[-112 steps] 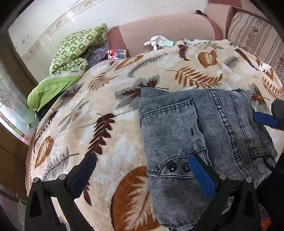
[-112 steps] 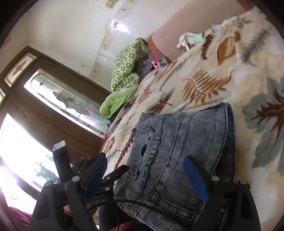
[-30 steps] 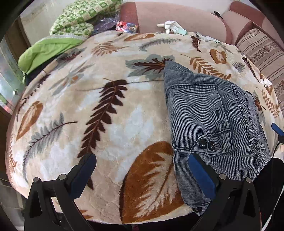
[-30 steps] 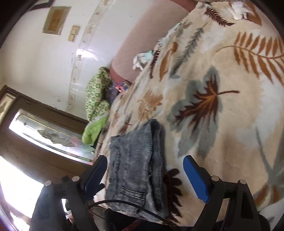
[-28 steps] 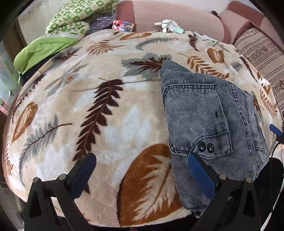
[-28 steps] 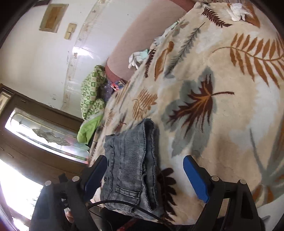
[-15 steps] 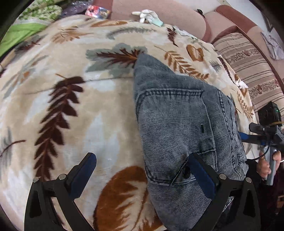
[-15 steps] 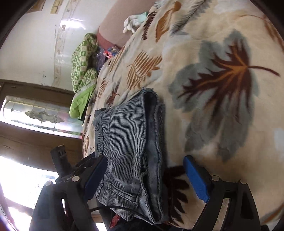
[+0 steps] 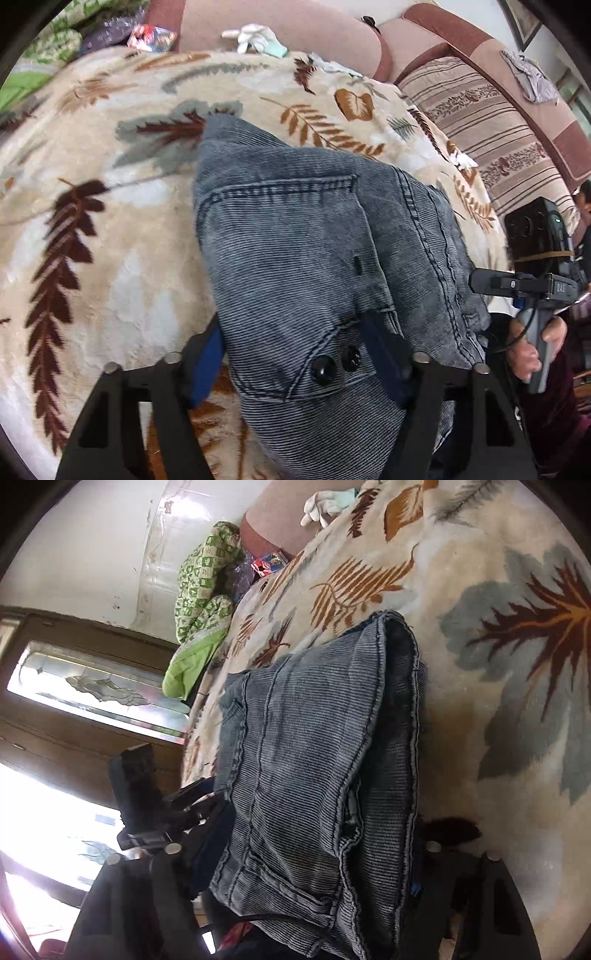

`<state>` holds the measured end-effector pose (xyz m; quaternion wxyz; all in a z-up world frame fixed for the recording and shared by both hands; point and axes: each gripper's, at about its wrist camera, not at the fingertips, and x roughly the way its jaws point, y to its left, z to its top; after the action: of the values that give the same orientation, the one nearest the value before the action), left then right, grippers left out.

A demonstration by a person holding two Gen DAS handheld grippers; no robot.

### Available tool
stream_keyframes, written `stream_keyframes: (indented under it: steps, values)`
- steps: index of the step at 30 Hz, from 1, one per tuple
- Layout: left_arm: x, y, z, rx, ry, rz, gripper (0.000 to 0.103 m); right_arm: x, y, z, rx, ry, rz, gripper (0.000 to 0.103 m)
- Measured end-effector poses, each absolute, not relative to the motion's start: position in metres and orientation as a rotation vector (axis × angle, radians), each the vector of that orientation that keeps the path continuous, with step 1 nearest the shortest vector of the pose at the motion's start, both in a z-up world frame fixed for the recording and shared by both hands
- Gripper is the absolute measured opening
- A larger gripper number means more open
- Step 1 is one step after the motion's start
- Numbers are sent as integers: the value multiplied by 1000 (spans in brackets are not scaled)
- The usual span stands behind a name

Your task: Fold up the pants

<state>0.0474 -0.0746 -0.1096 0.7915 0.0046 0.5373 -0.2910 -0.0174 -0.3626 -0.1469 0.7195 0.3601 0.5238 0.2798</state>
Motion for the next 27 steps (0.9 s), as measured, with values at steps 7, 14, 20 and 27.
stream_keyframes:
  steps: [7,14,20,27]
  values:
    - [43,-74,-97,23,1120,-593,36,-26,-350,-127,716,1150,519,52]
    - [48,-78,-72,47,1101,-570,28,-16,-344,-94,699,1119,540,48]
    - [73,-73,-30,75,1045,-511,28,15,-334,-70,696,1072,585,48]
    - [124,-71,-11,120,1012,-407,28,75,-335,-63,751,976,619,48]
